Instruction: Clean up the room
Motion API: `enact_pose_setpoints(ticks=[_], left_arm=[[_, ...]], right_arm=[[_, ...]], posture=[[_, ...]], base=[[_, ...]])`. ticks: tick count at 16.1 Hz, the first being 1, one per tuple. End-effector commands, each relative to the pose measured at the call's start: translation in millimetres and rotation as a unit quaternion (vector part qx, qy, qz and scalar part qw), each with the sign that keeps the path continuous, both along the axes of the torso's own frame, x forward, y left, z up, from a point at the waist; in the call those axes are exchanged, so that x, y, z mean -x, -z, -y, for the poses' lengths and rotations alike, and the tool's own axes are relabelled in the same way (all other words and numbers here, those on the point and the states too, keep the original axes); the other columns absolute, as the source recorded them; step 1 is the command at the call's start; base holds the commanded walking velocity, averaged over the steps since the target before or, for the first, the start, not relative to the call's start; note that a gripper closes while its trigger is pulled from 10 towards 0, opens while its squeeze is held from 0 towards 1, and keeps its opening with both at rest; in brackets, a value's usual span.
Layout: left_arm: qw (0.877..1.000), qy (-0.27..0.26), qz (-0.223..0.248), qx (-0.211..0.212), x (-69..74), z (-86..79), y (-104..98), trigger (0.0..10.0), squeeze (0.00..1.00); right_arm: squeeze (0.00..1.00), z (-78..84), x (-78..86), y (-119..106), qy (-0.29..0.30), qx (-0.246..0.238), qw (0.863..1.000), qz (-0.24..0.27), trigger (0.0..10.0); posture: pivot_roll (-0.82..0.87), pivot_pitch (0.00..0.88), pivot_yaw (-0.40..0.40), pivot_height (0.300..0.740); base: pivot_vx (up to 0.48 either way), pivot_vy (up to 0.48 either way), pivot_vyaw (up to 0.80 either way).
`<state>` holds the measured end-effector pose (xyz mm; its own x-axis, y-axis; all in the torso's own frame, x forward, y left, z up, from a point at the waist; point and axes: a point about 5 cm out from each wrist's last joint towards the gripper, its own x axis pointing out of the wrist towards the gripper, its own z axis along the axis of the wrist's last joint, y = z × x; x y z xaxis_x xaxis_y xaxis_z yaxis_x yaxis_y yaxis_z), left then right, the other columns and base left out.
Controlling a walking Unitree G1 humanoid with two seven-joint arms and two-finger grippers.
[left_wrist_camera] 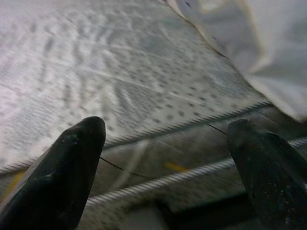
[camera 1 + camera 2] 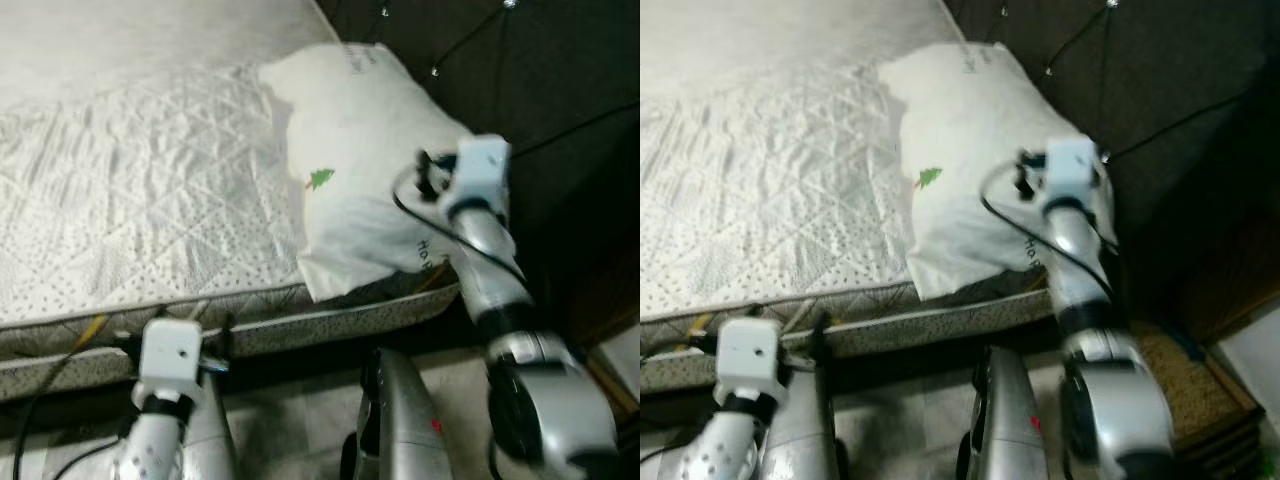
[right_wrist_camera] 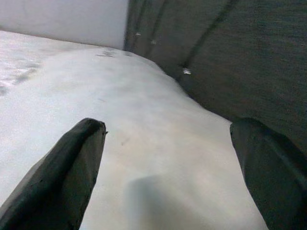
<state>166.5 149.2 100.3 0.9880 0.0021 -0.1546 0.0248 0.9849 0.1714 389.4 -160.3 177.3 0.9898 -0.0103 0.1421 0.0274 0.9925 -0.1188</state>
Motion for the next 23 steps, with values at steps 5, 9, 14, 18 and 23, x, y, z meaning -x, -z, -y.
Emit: enact_pose_setpoints(ticks=[5,9,14,18,23], left_arm=[[1.0,-0.008,-0.028,0.011,18.6,0.7,-8,10.0,0.0],[1.0,-0.012,-0.027,0.007,11.9,0.6,-9,10.0,0.0],[1.0,-0.012,0.01,-0.015,-15.4,-6.9,-13,10.0,0.0],[0.999,-0.031,0.037,-0.026,-36.6,-13.0,-10,10.0,0.0],[0.995,-0.059,0.078,-0.007,-64.8,-23.6,-16,10.0,0.0]], right_arm=[[1.0,-33.7,-20.8,0,-0.003,-0.023,0.993,-0.117,10.0],[1.0,-48.6,4.2,70,-0.035,-0.069,0.951,-0.301,10.0],[0.0,-64.2,-24.4,-35,-0.143,-0.152,0.977,-0.039,10.0],[0.0,-49.4,-8.0,-19,-0.189,-0.118,0.975,-0.003,10.0],[0.0,-26.7,51.2,33,-0.167,-0.119,0.979,-0.002,10.0]], posture=[[0.18,0.257,-0.103,0.516],[0.19,0.23,-0.116,0.516],[0.17,0.122,-0.098,0.516],[0.12,0.02,-0.104,0.516],[0.05,0.0,-0.047,0.516]], base=[[0.0,0.0,0.0],[0.0,0.0,0.0],[0.0,0.0,0.0],[0.0,0.0,0.0],[0.0,0.0,0.0]])
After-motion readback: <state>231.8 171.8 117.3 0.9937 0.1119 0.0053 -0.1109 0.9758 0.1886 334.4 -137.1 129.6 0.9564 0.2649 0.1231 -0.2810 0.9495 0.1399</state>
